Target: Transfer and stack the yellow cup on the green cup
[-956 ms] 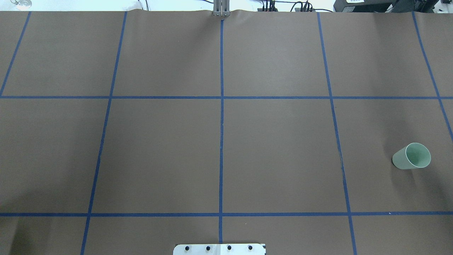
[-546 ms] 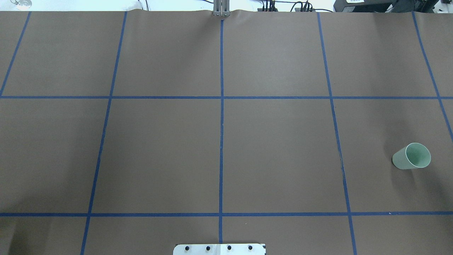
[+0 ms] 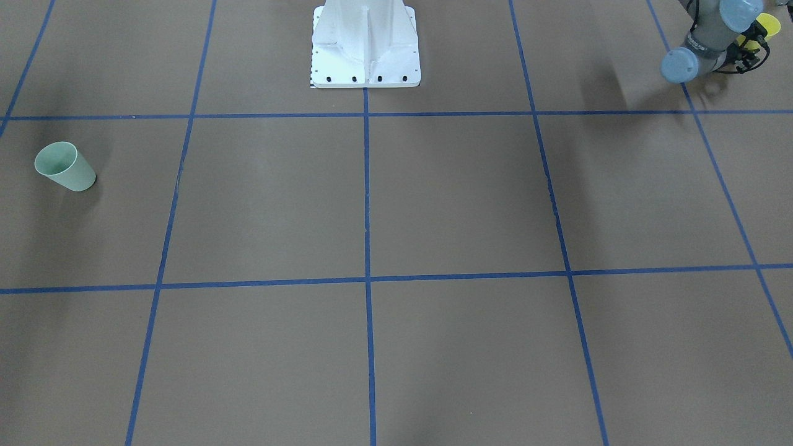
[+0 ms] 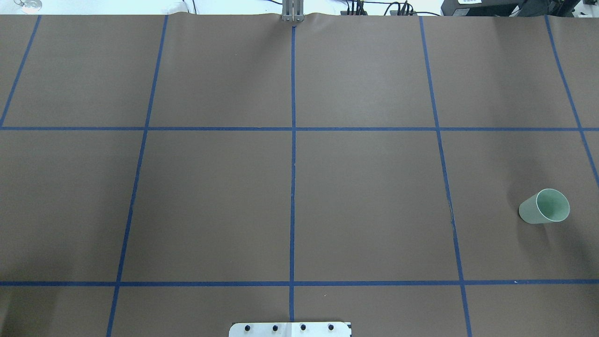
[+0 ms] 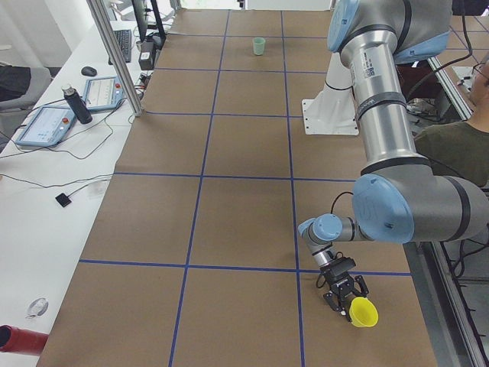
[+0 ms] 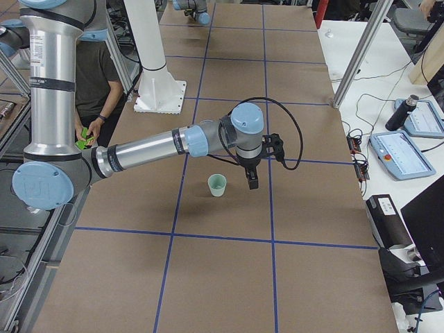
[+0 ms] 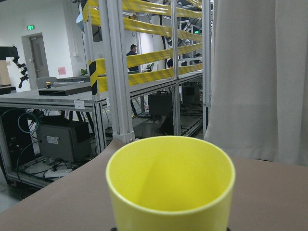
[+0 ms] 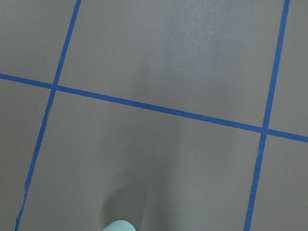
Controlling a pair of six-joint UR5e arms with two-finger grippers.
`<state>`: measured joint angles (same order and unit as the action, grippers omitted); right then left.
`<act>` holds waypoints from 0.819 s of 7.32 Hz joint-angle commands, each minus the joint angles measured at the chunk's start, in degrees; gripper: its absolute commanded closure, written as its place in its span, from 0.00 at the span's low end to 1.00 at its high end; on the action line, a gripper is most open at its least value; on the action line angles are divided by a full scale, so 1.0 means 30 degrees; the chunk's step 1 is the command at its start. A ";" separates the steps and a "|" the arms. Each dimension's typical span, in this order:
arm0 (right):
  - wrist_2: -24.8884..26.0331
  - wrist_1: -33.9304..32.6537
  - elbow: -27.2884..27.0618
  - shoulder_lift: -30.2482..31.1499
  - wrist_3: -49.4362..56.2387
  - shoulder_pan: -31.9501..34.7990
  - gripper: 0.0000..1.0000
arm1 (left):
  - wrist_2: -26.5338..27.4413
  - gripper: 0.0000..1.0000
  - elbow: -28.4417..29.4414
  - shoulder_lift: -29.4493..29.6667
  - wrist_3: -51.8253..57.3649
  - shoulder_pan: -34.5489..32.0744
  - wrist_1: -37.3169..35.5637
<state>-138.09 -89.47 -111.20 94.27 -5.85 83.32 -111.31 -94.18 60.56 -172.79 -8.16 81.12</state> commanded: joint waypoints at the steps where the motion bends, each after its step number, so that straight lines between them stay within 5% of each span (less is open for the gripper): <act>1: -0.0055 0.0000 0.0035 0.0130 -0.0042 0.0001 0.00 | 0.0861 0.86 -0.0012 -0.0266 0.2709 -0.0235 0.0000; 6: -0.0493 -0.0088 0.0094 0.0160 -0.0100 0.0001 0.00 | 0.5215 0.86 -0.0217 0.0407 0.8811 -0.3720 -0.0263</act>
<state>-139.05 -89.63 -110.98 94.72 -6.08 83.32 -99.49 -94.72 61.17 -149.55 -17.74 80.41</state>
